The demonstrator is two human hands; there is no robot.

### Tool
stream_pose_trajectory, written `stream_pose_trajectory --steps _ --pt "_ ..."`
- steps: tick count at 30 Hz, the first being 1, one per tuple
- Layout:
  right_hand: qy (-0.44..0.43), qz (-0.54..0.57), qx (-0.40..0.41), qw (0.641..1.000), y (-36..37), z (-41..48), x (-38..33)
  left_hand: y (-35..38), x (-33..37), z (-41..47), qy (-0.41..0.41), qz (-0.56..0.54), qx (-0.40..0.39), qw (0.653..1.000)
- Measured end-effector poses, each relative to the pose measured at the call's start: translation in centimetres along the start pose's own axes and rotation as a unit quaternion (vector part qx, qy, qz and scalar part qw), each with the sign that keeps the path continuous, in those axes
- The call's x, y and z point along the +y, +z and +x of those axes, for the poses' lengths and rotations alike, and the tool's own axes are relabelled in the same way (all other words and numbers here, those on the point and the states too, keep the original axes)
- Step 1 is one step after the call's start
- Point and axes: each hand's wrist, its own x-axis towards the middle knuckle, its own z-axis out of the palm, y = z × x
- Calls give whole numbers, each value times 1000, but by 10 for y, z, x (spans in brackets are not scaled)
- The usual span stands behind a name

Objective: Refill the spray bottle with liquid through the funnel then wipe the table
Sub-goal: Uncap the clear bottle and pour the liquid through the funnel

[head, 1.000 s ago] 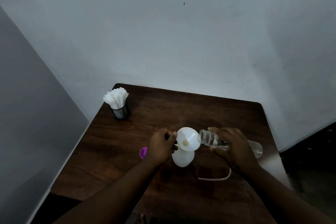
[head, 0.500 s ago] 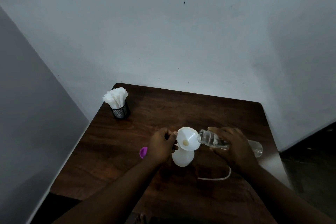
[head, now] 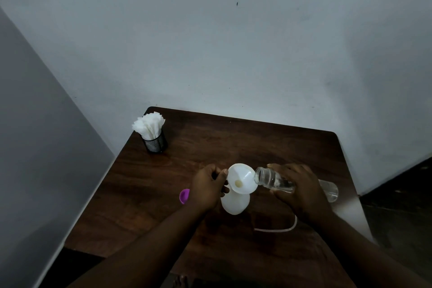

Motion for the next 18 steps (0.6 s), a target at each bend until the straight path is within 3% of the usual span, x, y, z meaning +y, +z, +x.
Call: stream_pose_trajectory --steps 18 --pt "-7 -1 -9 1000 -1 3 3 0 2 -2 -2 2 7 1000"
